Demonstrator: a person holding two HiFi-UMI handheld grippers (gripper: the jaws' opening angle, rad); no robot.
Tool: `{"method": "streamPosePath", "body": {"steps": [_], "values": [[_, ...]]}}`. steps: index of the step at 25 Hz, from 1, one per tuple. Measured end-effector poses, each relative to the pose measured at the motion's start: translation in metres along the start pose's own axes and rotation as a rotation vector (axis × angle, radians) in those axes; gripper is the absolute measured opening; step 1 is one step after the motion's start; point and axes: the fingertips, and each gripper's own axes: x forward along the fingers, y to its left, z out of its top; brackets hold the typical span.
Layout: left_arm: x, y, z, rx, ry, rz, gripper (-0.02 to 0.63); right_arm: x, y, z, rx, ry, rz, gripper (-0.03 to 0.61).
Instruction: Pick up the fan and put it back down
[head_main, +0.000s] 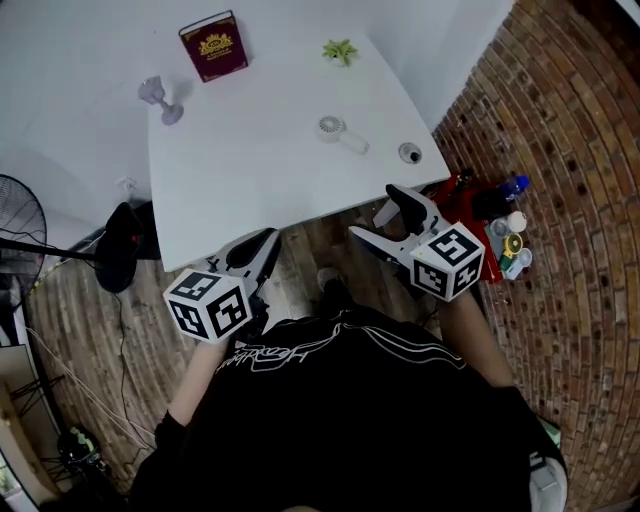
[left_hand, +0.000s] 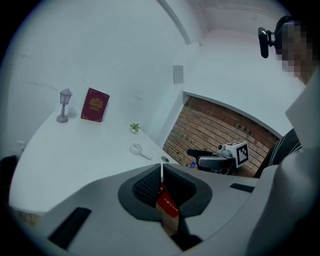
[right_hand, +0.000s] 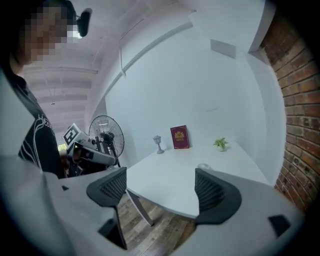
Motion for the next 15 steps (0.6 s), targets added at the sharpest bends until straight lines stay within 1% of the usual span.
{"method": "streamPosePath", "body": {"steps": [7, 15], "values": [[0.04, 0.035, 0.037, -0.022, -0.006, 0.049, 0.038, 0.057, -0.052, 0.016, -0.023, 0.051, 0.041, 0.414], [0.074, 0.067, 0.057, -0.055, -0.01, 0.087, 0.038, 0.112, -0.101, 0.013, -0.088, 0.152, 0.058, 0.413]]}}
